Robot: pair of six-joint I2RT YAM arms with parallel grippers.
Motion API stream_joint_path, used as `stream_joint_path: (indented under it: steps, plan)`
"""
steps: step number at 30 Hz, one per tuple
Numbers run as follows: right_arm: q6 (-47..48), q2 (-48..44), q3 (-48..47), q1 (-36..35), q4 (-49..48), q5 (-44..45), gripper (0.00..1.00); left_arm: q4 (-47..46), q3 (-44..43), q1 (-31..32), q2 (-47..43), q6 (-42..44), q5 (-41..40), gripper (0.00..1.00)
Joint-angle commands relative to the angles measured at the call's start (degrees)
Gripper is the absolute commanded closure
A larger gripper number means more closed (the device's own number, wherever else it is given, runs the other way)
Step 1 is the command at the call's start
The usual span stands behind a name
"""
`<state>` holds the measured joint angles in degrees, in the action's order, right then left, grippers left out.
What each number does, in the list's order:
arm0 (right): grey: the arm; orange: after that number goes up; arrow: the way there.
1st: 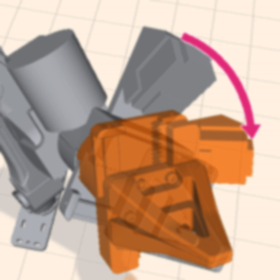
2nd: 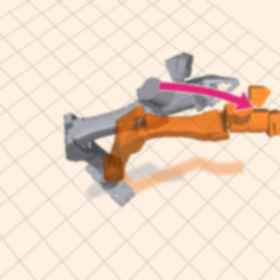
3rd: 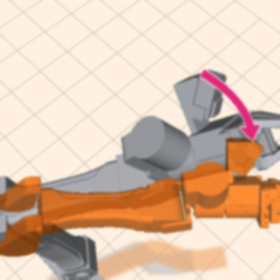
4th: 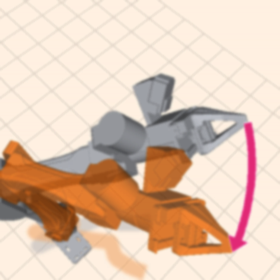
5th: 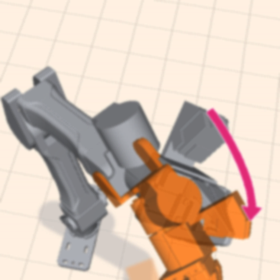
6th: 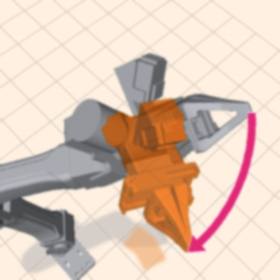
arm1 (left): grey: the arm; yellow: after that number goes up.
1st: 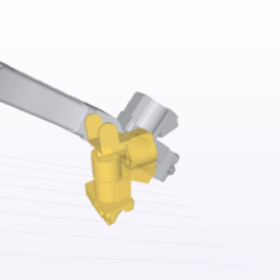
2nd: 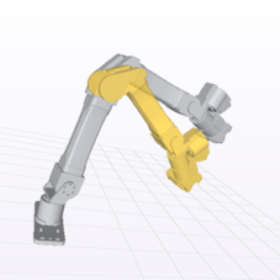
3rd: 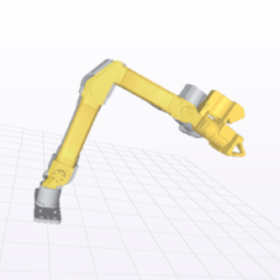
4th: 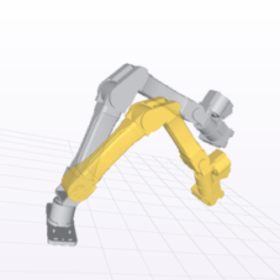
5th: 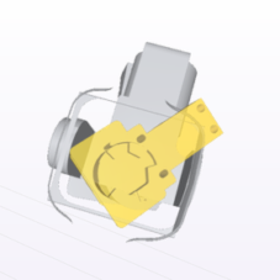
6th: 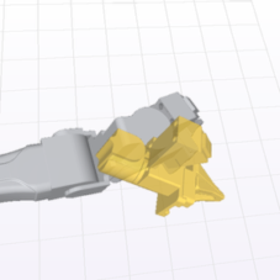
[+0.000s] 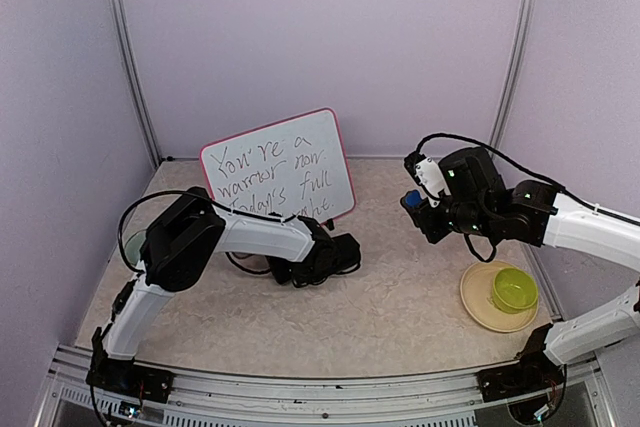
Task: Erase the whiteboard
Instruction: Move the whiteboard to the center of the board.
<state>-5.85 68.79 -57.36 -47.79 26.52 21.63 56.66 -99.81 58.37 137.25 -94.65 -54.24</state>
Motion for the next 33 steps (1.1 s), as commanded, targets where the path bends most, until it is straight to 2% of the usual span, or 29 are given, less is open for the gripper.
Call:
stream_joint_path:
  steps: [1,9,20,24,33]
  plan:
    - [0.2,-0.9,-0.1,0.6,-1.0,-0.6,0.68,2.2,-0.1,0.8,0.6,-1.0,-0.8,0.47]
    - [0.3,-0.5,-0.6,0.6,-0.9,-0.9,0.67,0.8,-0.4,0.1,1.0,0.8,-2.1,0.43]
    - [0.7,-0.2,-1.0,0.6,-0.7,-0.9,0.67,1.0,-3.1,-2.4,2.9,2.6,-3.7,0.44]
    - [0.7,-0.2,-1.0,0.6,-0.8,-0.8,0.67,0.9,-4.1,-2.6,3.7,3.3,-4.1,0.49]
    - [0.7,-0.3,-0.1,0.6,-1.1,-0.8,0.67,1.3,-4.0,-2.9,4.2,2.5,-4.5,0.68]
